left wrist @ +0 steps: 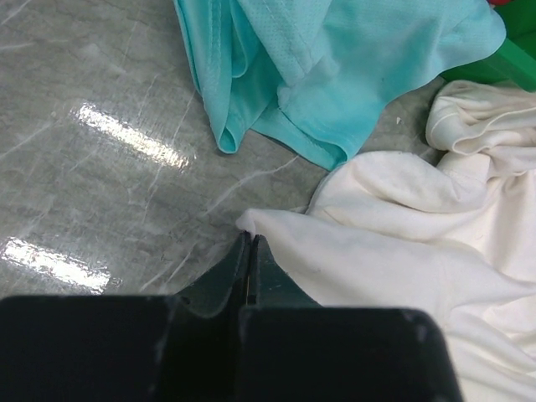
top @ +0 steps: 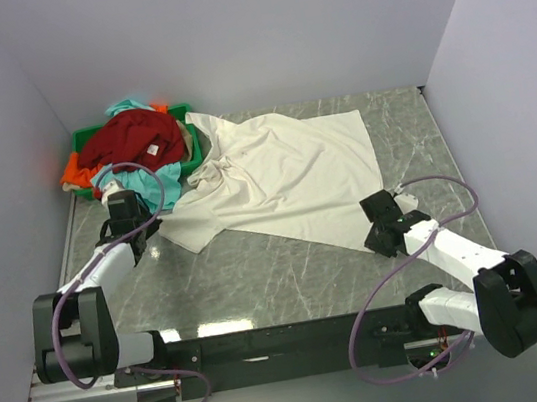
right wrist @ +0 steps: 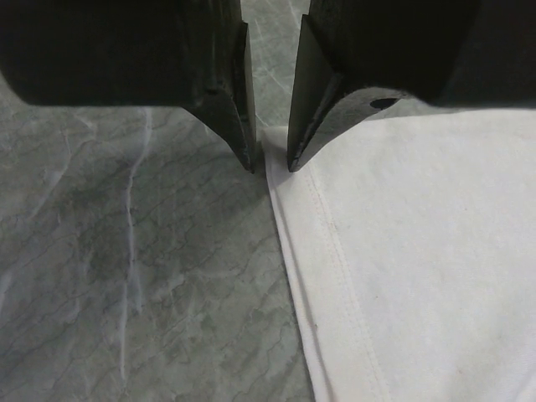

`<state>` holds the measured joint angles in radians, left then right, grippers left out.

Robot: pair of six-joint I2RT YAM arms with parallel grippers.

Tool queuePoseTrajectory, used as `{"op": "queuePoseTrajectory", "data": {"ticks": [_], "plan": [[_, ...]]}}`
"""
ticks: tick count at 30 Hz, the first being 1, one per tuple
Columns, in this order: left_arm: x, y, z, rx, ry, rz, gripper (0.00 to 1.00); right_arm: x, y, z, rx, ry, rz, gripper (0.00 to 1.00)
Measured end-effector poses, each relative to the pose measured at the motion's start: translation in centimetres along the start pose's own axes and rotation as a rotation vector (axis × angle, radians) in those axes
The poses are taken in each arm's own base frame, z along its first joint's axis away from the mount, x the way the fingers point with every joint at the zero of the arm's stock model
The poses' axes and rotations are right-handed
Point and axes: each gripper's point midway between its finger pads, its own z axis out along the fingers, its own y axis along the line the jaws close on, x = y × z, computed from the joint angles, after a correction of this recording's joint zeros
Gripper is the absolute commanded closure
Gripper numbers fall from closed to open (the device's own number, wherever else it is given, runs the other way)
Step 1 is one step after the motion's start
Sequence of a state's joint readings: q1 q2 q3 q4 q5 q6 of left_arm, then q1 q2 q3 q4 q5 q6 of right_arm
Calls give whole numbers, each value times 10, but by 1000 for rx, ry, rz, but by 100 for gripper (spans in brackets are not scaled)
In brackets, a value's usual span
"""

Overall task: Fold and stack the t-shirts
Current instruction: Flatten the tshirt out

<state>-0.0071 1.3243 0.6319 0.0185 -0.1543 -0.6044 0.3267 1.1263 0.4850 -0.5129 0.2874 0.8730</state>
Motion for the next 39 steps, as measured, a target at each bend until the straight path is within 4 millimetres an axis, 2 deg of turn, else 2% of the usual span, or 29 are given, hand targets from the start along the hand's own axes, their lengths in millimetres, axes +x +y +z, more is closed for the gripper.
{"op": "queuePoseTrajectory", "data": {"ticks": [5,13,22,26,31,35,37,39], "plan": [[-3,6,2,-15,-4,-11,99,-1,2,1,-7,-2,0,72],[-1,9,4,-24,4,-11,99,-2,10,3,-42,-2,-7,100],[0,7,4,-15,9,-12,99,-2,14,-5,-84,2,-31,100],[4,-1,3,32,28,-25,99,-20,23,-30,-154,-55,-25,100],[2,-18,-8,114,42,-72,99,-66,49,-80,-289,-201,-5,100],[-16,-43,-34,228,7,-128,99,-94,58,-113,-330,-279,-16,100],[-30,-54,-52,273,-19,-144,99,-107,62,-131,-347,-312,-20,100],[-53,-67,-76,323,-64,-159,99,-121,65,-153,-376,-353,-21,100]]}}
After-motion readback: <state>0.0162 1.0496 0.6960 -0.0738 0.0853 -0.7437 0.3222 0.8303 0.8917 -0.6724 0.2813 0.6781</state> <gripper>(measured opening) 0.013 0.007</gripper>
